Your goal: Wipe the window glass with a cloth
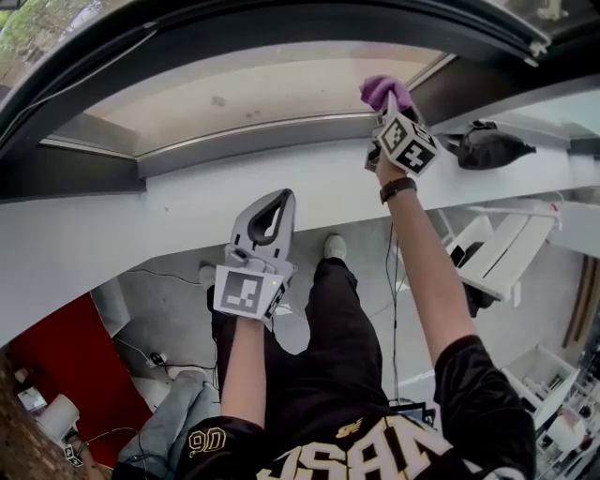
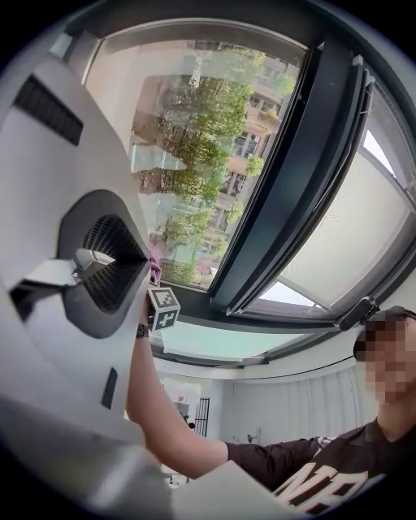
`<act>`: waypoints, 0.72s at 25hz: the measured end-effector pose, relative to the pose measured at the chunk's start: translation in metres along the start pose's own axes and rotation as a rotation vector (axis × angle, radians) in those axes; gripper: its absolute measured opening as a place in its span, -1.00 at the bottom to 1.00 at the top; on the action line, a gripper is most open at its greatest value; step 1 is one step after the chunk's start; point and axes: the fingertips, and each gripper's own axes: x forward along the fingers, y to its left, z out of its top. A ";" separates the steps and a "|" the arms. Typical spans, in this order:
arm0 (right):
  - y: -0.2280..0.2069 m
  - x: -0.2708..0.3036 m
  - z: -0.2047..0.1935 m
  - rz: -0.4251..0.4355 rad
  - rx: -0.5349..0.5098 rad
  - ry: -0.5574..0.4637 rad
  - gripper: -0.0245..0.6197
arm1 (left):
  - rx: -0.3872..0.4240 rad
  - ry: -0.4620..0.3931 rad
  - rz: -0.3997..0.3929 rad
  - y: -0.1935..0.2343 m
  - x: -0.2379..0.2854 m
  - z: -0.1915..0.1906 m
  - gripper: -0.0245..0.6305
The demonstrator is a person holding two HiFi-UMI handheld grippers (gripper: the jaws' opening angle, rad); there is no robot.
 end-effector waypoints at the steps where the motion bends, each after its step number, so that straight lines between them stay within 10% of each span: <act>1: 0.015 -0.001 -0.009 0.014 0.003 0.011 -0.67 | 0.006 0.001 0.012 0.009 -0.007 0.002 -0.89; 8: 0.205 -0.020 -0.096 0.189 -0.017 0.082 -0.67 | 0.031 0.022 0.110 0.108 -0.094 0.016 -0.89; 18: 0.571 -0.039 -0.223 0.717 -0.163 0.184 -0.67 | 0.073 0.060 0.325 0.276 -0.232 0.021 -0.89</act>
